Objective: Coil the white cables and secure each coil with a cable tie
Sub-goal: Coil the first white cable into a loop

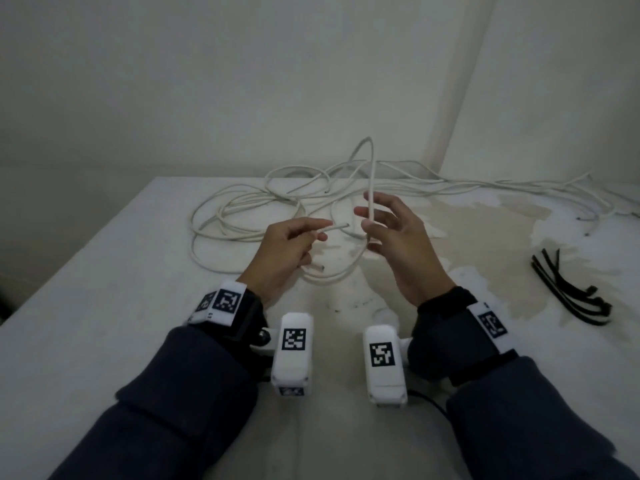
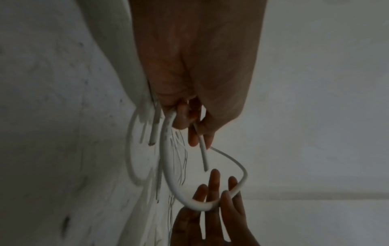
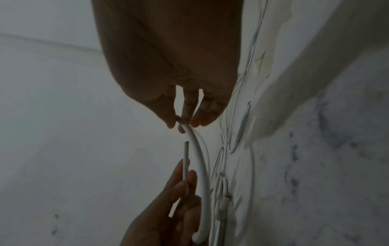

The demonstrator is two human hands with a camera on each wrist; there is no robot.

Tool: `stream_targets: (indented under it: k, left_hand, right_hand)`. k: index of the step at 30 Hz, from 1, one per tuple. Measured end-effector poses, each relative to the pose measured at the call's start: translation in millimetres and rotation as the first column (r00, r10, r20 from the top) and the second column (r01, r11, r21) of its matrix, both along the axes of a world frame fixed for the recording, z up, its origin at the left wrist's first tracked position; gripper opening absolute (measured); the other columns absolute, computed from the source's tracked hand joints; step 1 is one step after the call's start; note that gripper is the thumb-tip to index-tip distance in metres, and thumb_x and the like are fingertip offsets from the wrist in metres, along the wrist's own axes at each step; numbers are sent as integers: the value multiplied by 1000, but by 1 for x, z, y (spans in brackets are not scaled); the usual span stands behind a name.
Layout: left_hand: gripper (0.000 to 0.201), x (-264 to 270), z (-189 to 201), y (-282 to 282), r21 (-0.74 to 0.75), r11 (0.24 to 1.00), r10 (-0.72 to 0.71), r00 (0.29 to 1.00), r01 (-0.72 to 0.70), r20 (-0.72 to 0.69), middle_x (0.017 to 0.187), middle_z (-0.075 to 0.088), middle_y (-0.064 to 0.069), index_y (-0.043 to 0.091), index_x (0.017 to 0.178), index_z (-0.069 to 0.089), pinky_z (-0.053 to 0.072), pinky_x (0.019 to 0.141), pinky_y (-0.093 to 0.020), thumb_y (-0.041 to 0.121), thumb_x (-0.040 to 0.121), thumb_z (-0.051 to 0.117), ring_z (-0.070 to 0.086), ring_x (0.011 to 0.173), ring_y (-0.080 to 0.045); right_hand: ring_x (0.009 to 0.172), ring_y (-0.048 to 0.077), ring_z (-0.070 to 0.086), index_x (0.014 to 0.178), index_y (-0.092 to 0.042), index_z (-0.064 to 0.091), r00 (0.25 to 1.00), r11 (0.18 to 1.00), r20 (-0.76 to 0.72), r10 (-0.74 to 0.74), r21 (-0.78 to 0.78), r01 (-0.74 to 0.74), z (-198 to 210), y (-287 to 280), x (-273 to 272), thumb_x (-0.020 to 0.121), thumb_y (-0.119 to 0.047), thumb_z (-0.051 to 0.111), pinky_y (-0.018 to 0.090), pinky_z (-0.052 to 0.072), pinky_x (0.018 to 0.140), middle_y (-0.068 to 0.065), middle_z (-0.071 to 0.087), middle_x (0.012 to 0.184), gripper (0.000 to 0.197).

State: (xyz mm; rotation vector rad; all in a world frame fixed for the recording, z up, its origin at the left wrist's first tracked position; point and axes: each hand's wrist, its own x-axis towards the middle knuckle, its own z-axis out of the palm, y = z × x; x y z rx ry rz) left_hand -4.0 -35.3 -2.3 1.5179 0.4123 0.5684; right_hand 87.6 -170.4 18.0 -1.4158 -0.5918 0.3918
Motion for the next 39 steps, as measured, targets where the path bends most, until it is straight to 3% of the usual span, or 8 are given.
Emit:
stream_targets:
  k: [2, 8, 14, 22, 25, 29, 35, 39]
  left_hand:
    - [27, -1, 0, 0, 48, 998, -41, 999, 42, -22, 79, 62, -4, 5, 101, 70, 33, 47, -14, -4, 93, 46, 40, 49, -2]
    - [26, -2, 1, -2, 212, 972, -73, 991, 97, -116, 57, 59, 9, 5, 94, 74, 36, 50, -15, -4, 88, 50, 45, 48, 1]
    - [31, -4, -1, 1, 129, 989, -80, 997, 79, 2, 80, 62, -5, 12, 99, 42, 42, 55, -12, -8, 85, 60, 55, 65, -8]
    - [64, -4, 12, -4, 394, 915, -110, 994, 90, 28, 112, 42, -4, 43, 129, 42, 48, 78, -20, 15, 76, 66, 50, 87, -10]
    - [38, -2, 18, -9, 293, 955, -82, 991, 48, 106, 100, 50, -4, 25, 118, 52, 54, 71, -22, 9, 85, 63, 61, 73, -4]
    - [11, 3, 20, -11, 66, 983, 151, 958, -172, 244, 91, 54, -8, 13, 93, 52, 57, 69, -27, 7, 90, 61, 64, 76, -19]
    - [38, 6, 22, -14, -291, 955, 105, 979, -51, 176, 86, 54, -10, 16, 126, 37, 58, 61, -25, -1, 95, 47, 61, 71, -14]
    - [41, 3, 17, -13, -311, 950, 2, 1000, 2, 13, 82, 52, -6, 17, 130, 37, 57, 61, -30, 20, 94, 57, 58, 70, -16]
  right_hand:
    - [100, 16, 65, 124, -19, 57, 998, 998, 40, 39, -41, -37, -1, 0, 0, 93, 1, 54, 30, 52, 82, 2, 69, 108, 37]
    - [82, 18, 66, 132, -3, 49, 980, 973, -86, 177, -135, -187, -4, 1, -4, 91, 15, 43, 21, 53, 61, 10, 68, 92, 46]
    - [58, 15, 65, 125, 2, 49, 968, 930, -27, 249, -274, -246, -4, 1, -7, 95, 4, 49, 25, 56, 61, 16, 67, 80, 31]
    - [52, 8, 62, 90, -11, 67, 923, 876, 94, 374, -362, -318, 4, -7, -10, 95, 4, 52, 17, 49, 52, 9, 62, 70, 22]
    - [53, 5, 60, 83, -18, 68, 915, 868, 123, 384, -385, -313, 3, -8, -10, 94, 2, 54, 16, 47, 53, 1, 63, 65, 27]
    - [59, 5, 50, 105, -18, 72, 932, 933, 264, 250, -322, -159, 3, -8, -5, 91, 5, 53, 13, 41, 58, -2, 63, 71, 33]
    - [66, 2, 54, 99, -21, 72, 983, 995, 169, 72, -85, -59, 7, -6, -5, 87, 4, 52, 10, 41, 62, -11, 67, 71, 34]
    - [67, -8, 56, 108, -17, 70, 952, 980, 244, 186, -111, -163, 6, -9, -4, 92, 2, 55, 9, 43, 63, -7, 63, 79, 29]
